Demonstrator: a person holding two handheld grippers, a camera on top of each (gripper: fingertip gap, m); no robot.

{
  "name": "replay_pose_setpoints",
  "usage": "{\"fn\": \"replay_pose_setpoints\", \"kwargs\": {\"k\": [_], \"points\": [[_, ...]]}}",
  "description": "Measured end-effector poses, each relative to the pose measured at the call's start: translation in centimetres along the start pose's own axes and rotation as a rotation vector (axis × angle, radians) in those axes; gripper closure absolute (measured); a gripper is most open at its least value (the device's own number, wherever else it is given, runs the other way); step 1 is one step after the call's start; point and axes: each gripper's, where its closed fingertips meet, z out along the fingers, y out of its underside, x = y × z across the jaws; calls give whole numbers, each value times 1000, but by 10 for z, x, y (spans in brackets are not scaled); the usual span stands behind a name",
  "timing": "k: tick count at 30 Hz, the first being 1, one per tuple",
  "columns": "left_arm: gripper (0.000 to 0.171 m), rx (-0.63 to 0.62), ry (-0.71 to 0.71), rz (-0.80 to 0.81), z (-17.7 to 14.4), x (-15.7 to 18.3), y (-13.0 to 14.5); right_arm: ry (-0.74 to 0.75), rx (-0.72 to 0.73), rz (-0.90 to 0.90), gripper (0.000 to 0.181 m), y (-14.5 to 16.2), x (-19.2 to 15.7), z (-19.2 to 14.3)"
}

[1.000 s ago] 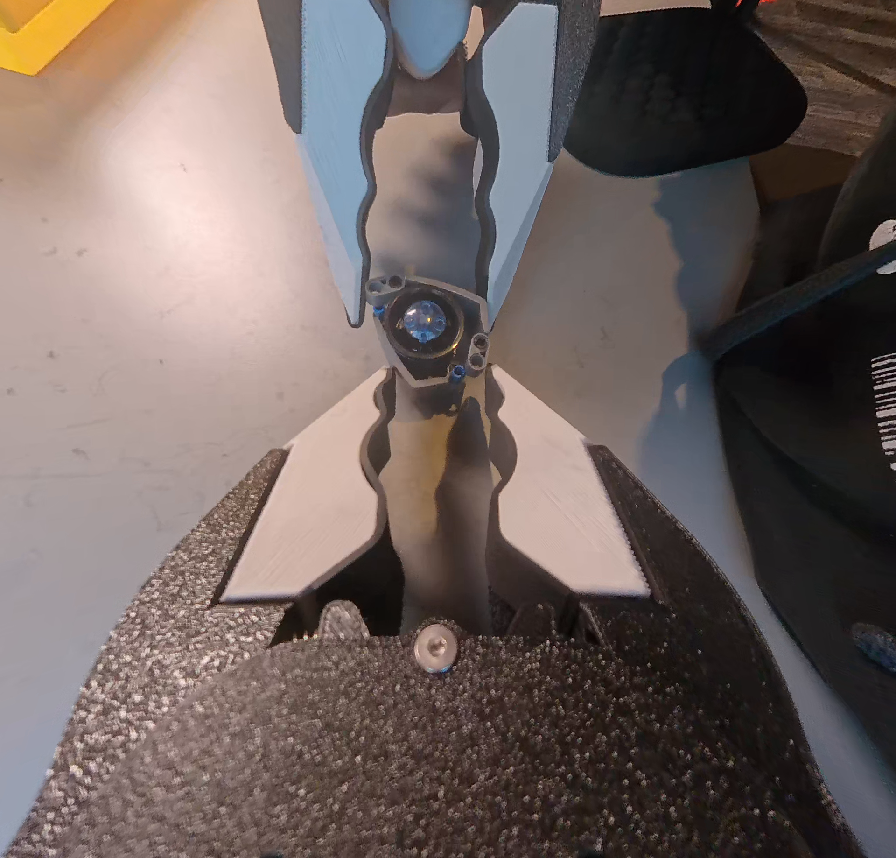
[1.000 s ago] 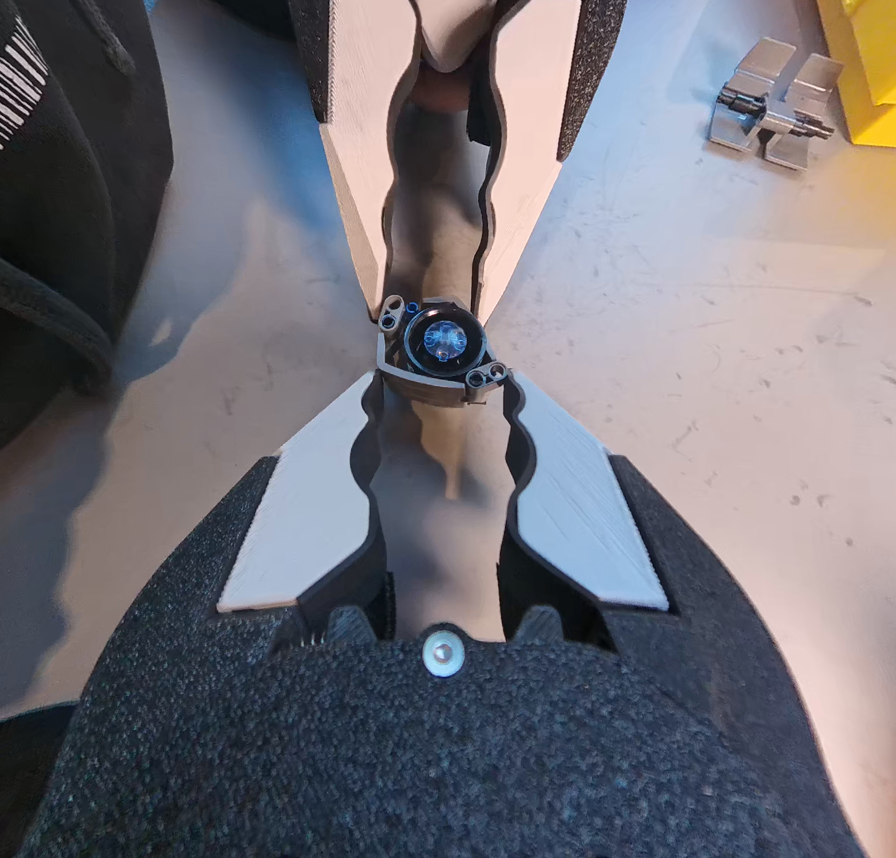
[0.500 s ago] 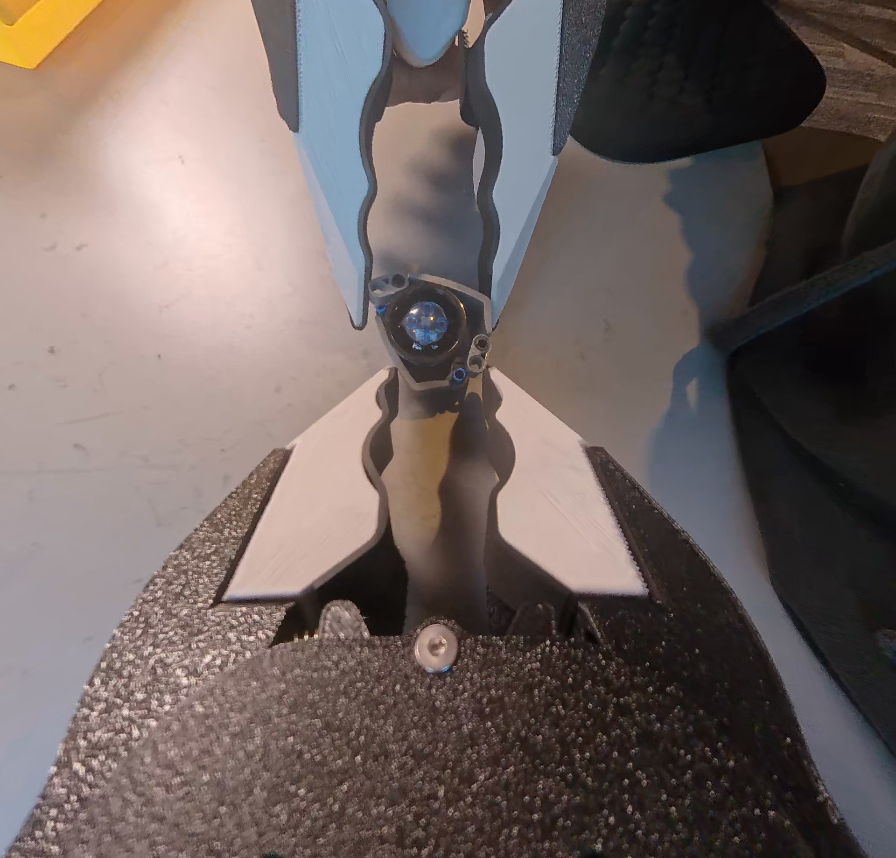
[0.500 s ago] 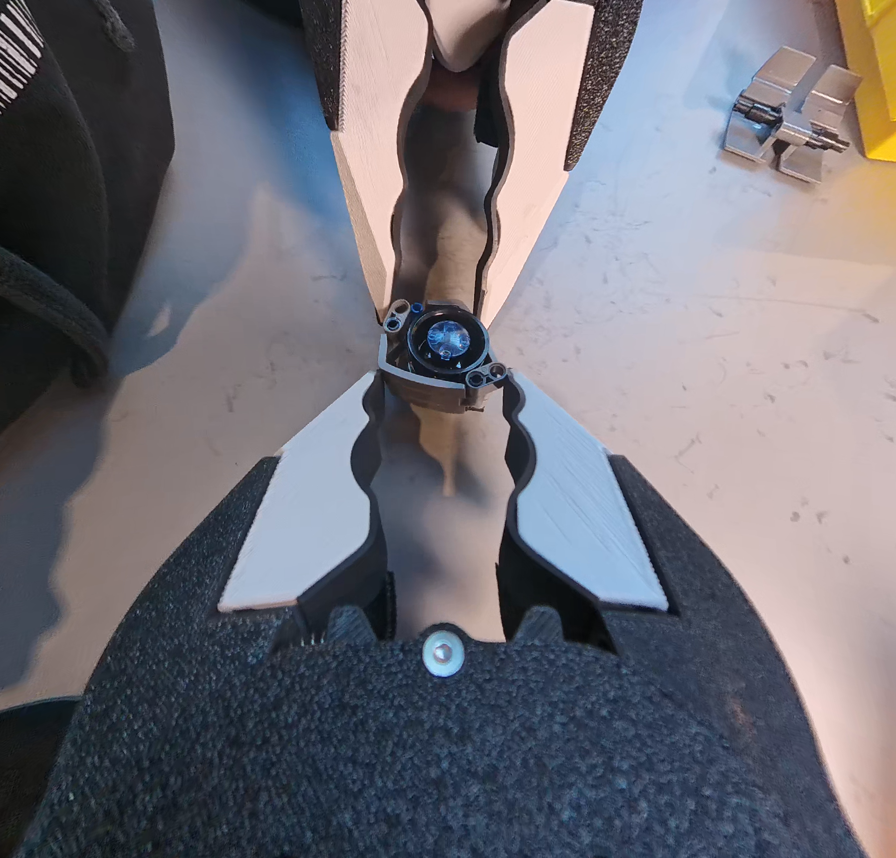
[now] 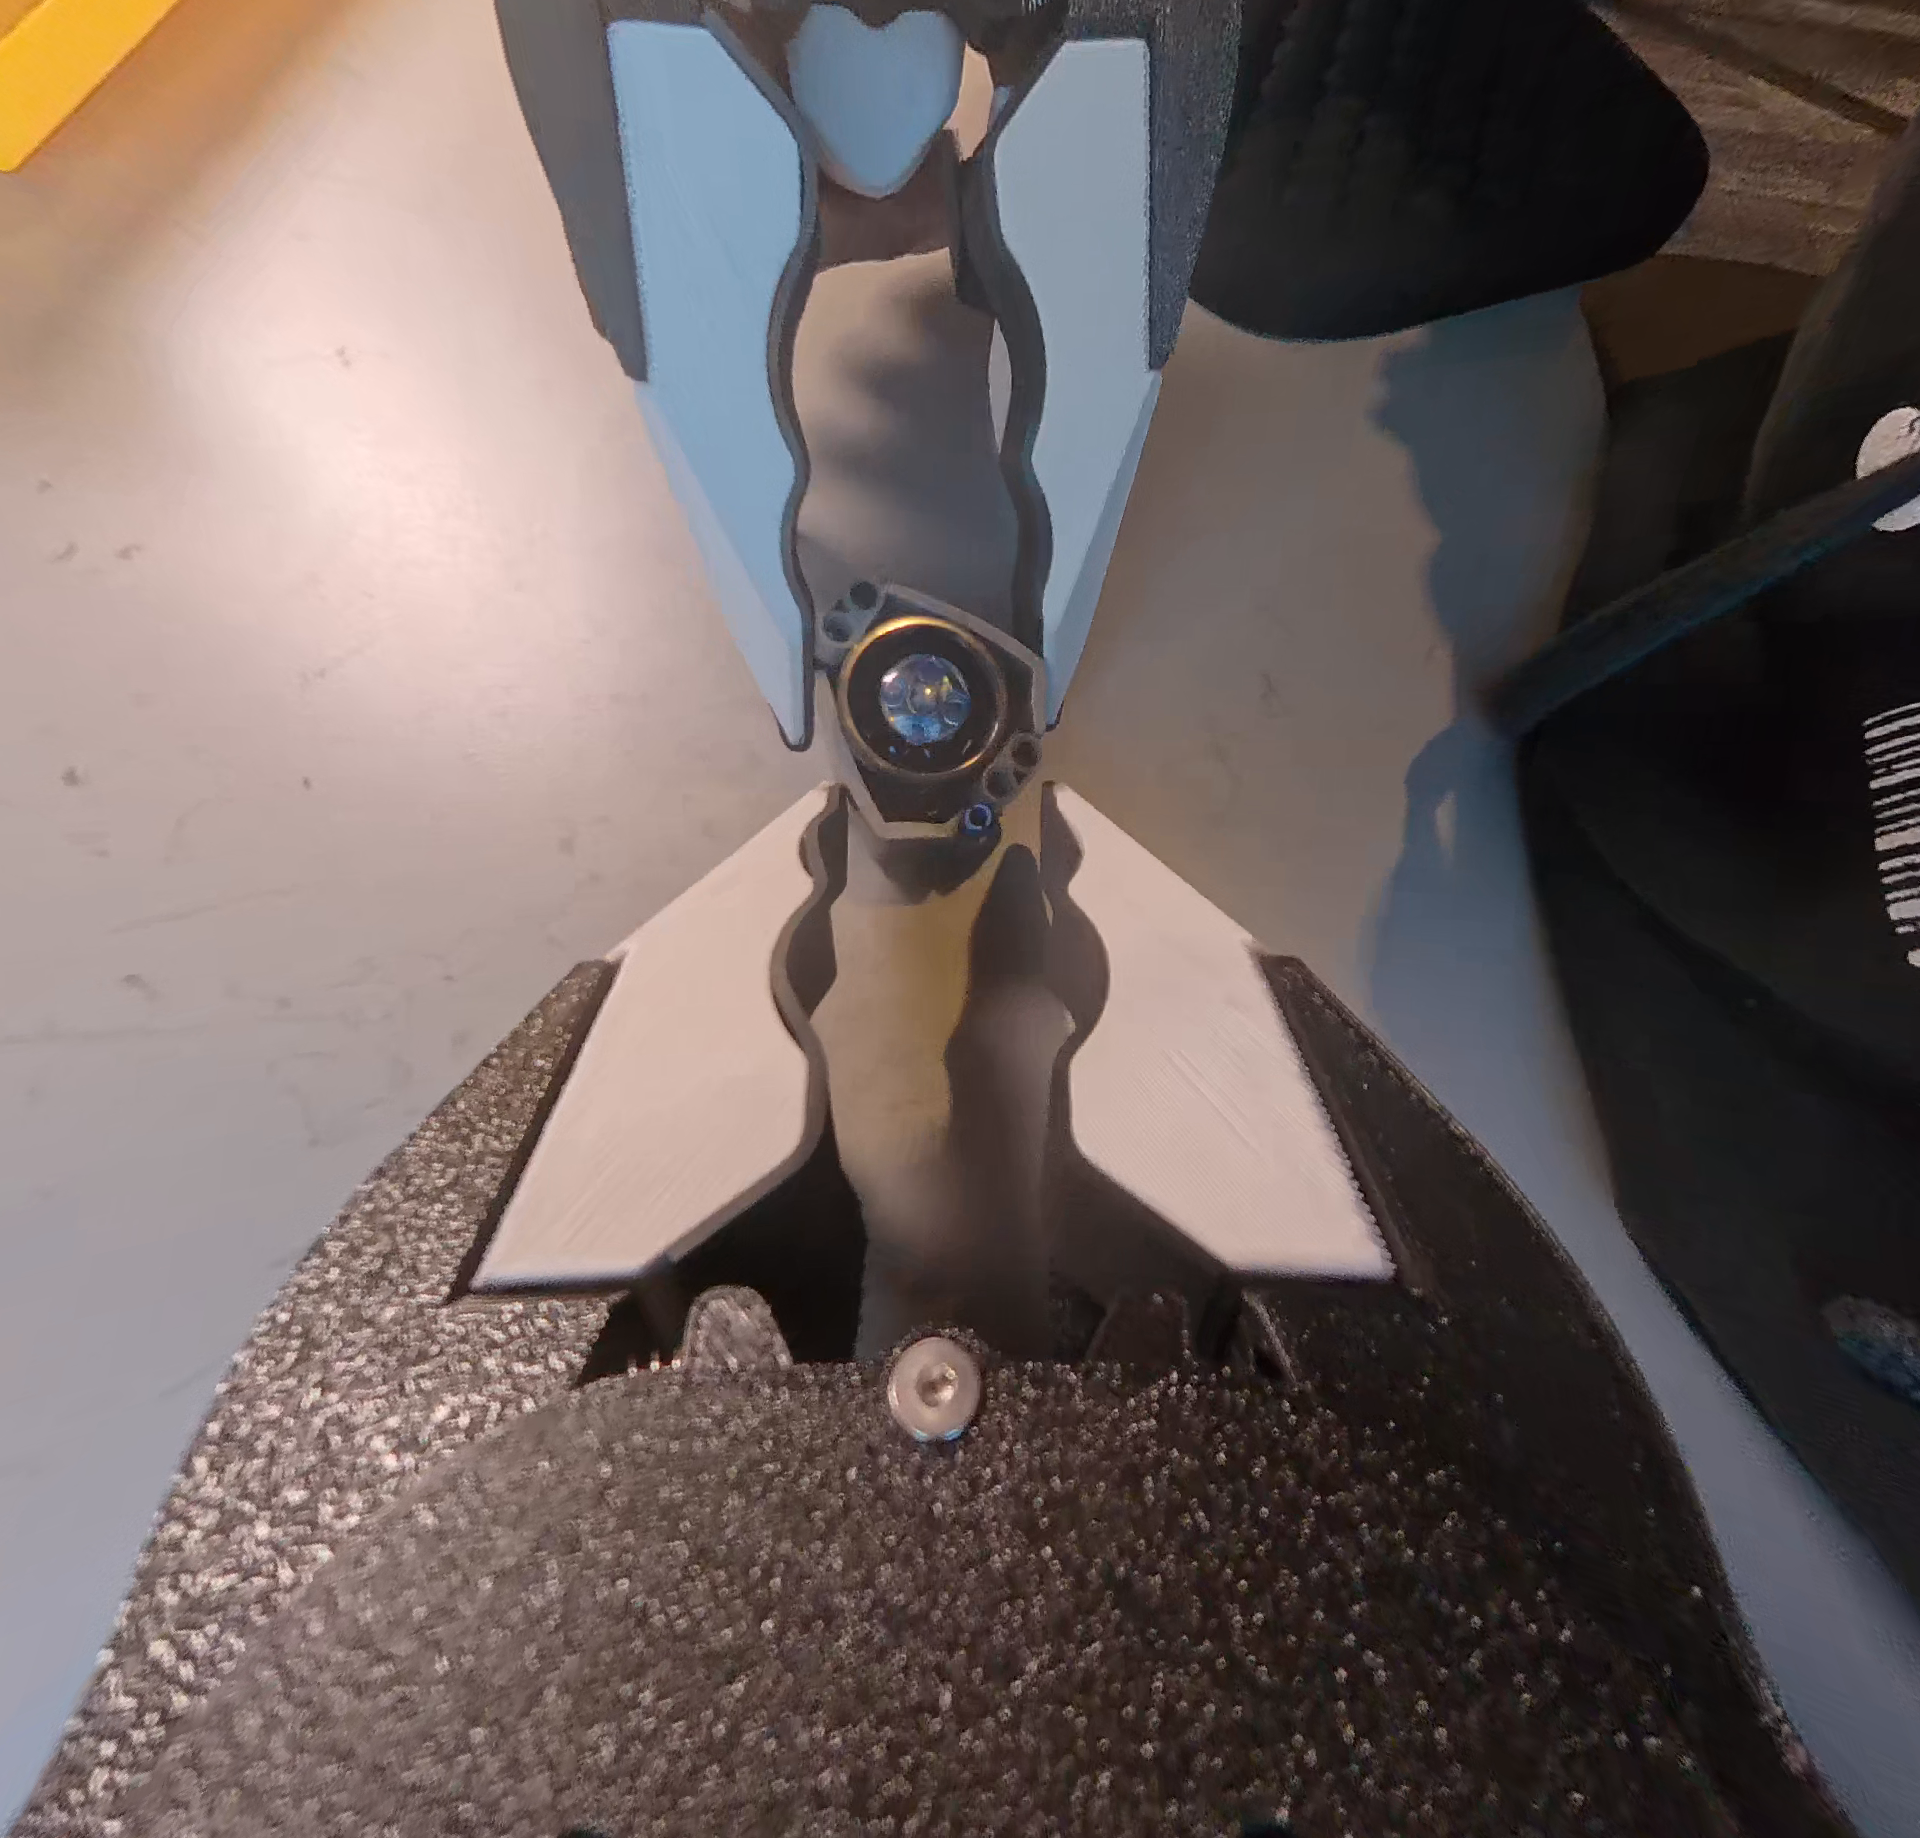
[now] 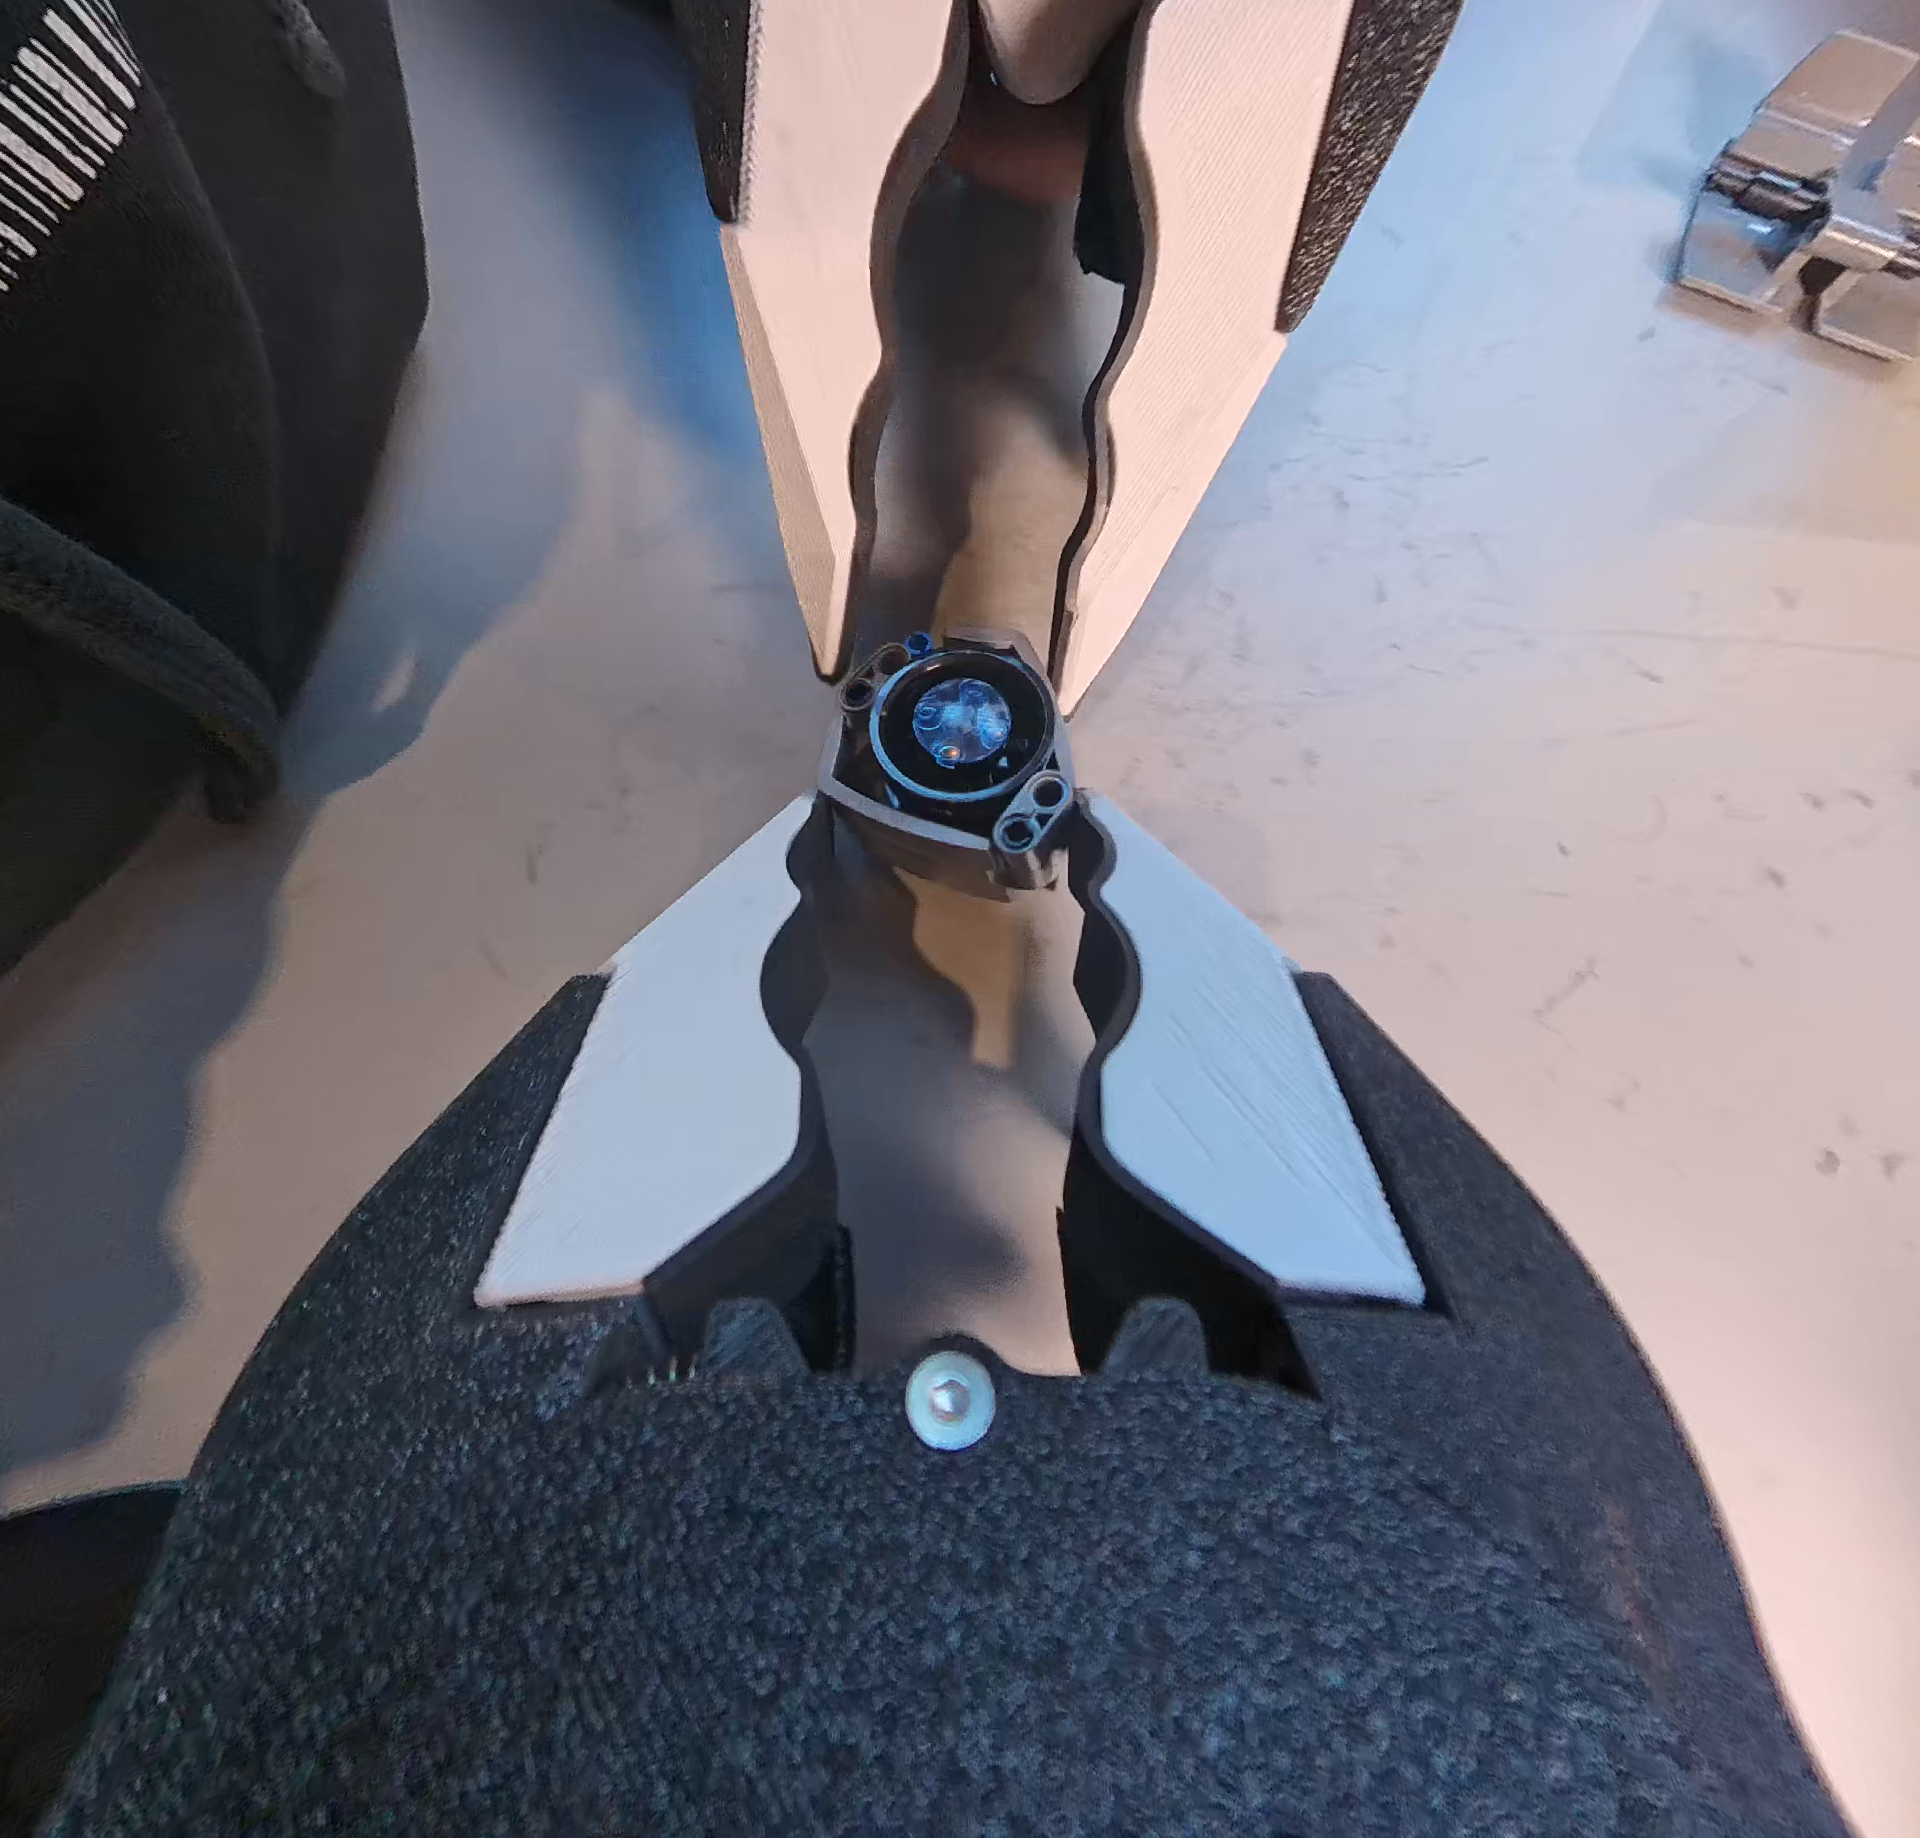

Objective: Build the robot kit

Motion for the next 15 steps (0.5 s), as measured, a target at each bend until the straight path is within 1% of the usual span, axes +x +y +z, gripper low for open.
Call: {"fn": "replay_pose_setpoints", "kwargs": {"k": [4,7,11,15], "points": [[135,-10,32,37,-3,3,5,-6,-7,2,136,0,-1,1],[139,-39,19,60,-4,-2,12,-5,-1,12,137,0,0,0],[146,-45,10,76,-3,-1,12,-12,10,23,137,-1,0,1],[145,-49,11,83,-2,0,13,-22,4,32,137,0,-1,2]]}}
